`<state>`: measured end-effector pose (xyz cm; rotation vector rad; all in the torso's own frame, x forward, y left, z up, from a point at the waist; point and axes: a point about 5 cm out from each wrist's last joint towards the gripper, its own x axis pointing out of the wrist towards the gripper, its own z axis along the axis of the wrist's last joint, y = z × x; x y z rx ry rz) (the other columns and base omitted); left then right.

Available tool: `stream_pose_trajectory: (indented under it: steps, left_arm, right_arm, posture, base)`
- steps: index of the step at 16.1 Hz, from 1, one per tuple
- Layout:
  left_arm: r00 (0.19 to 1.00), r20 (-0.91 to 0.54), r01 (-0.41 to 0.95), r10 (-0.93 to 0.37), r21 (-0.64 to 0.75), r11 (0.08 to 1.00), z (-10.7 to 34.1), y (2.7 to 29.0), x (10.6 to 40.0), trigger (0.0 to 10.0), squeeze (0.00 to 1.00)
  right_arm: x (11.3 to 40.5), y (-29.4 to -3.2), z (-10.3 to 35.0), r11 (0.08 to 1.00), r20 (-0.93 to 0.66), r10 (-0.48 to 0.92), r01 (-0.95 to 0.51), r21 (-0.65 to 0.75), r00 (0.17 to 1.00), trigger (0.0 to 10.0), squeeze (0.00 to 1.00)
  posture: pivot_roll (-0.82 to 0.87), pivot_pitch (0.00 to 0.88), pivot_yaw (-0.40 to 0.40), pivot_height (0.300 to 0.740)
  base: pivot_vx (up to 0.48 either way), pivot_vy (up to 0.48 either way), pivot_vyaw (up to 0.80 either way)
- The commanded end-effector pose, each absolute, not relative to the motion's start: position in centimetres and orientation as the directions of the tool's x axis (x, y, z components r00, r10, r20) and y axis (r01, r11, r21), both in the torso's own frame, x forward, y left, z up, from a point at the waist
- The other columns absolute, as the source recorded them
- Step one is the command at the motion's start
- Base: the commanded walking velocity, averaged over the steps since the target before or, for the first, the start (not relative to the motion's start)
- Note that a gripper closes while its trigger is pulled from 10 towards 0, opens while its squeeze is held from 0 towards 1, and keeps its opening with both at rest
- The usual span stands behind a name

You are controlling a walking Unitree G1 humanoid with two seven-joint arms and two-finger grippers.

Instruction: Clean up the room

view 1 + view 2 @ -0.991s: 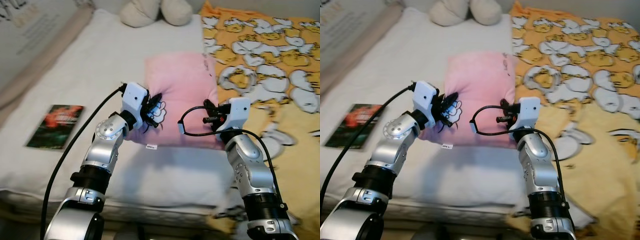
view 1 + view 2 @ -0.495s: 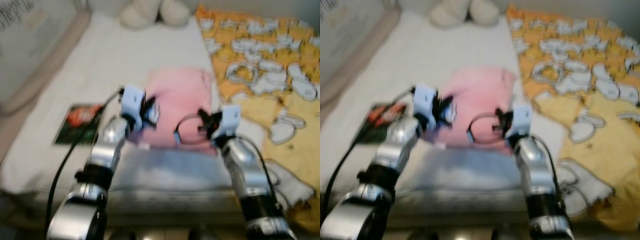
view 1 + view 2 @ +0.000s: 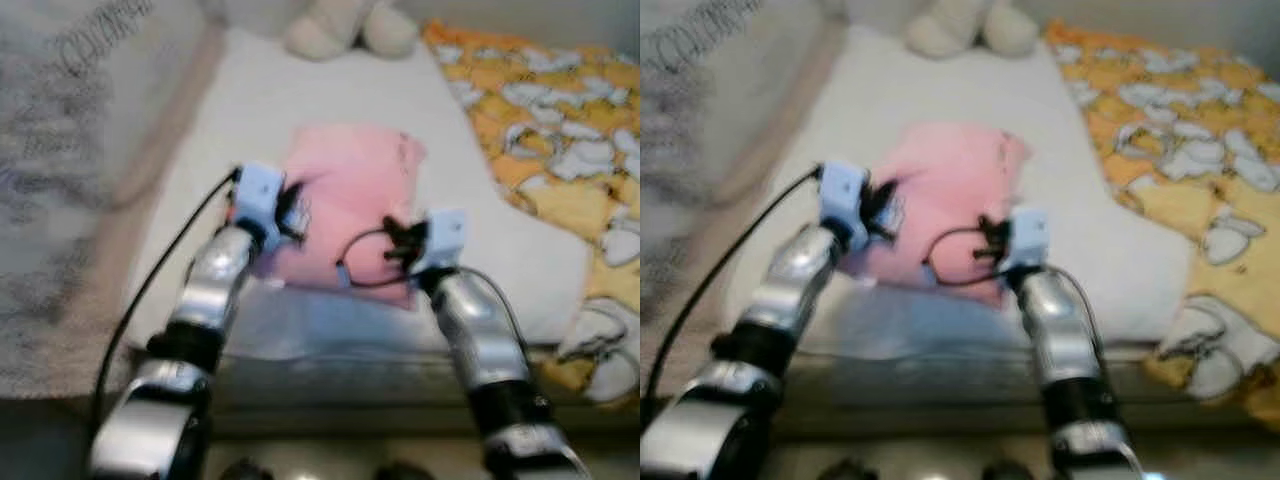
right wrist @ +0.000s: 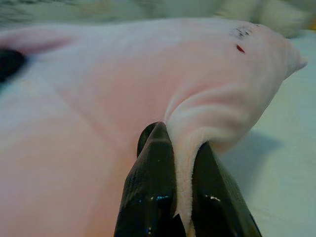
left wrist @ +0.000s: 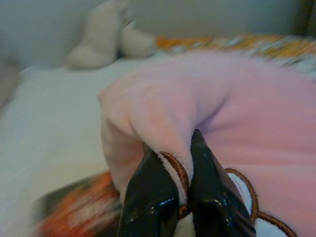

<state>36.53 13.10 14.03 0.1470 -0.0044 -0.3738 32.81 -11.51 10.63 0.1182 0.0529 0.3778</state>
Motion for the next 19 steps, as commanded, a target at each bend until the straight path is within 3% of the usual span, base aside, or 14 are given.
stream_pose_trajectory:
  steps: [1,3,4,6,19]
  left_arm:
    - [0.941,0.051,0.324,-0.335,0.155,0.933,15.8,13.1,37.1,10.0,0.00]
    - [0.941,0.049,0.323,-0.334,0.155,0.933,15.8,13.0,37.2,10.0,0.00]
    - [0.935,0.077,0.321,-0.347,0.235,0.918,16.1,12.5,37.1,10.0,0.00]
    - [0.936,0.084,0.319,-0.342,0.207,0.925,16.2,12.2,37.1,10.0,0.00]
    - [0.983,0.065,0.158,-0.170,0.152,0.976,15.9,13.6,37.9,10.0,0.00]
  right_arm:
    - [33.0,-13.3,10.8,0.942,-0.021,0.323,-0.320,0.104,0.946,10.0,0.00]
    - [33.1,-13.4,10.8,0.942,-0.019,0.323,-0.320,0.105,0.946,10.0,0.00]
    - [33.3,-13.5,10.9,0.941,-0.025,0.308,-0.301,0.156,0.951,10.0,0.00]
    - [33.3,-13.4,10.9,0.940,-0.027,0.317,-0.310,0.143,0.948,10.0,0.00]
    - [33.4,-12.8,10.5,0.926,-0.045,0.369,-0.363,0.105,0.928,10.0,0.00]
  posture:
    - [-0.09,0.000,-0.003,0.740]
    - [-0.09,0.000,-0.002,0.740]
    - [-0.09,0.000,-0.002,0.740]
    - [-0.10,0.000,-0.001,0.740]
    - [-0.10,0.000,-0.007,0.740]
  base:
    - [0.000,0.480,0.00]
    - [0.000,0.480,0.00]
    - [0.000,0.000,0.00]
    - [0.000,0.000,0.00]
    - [0.475,0.000,0.00]
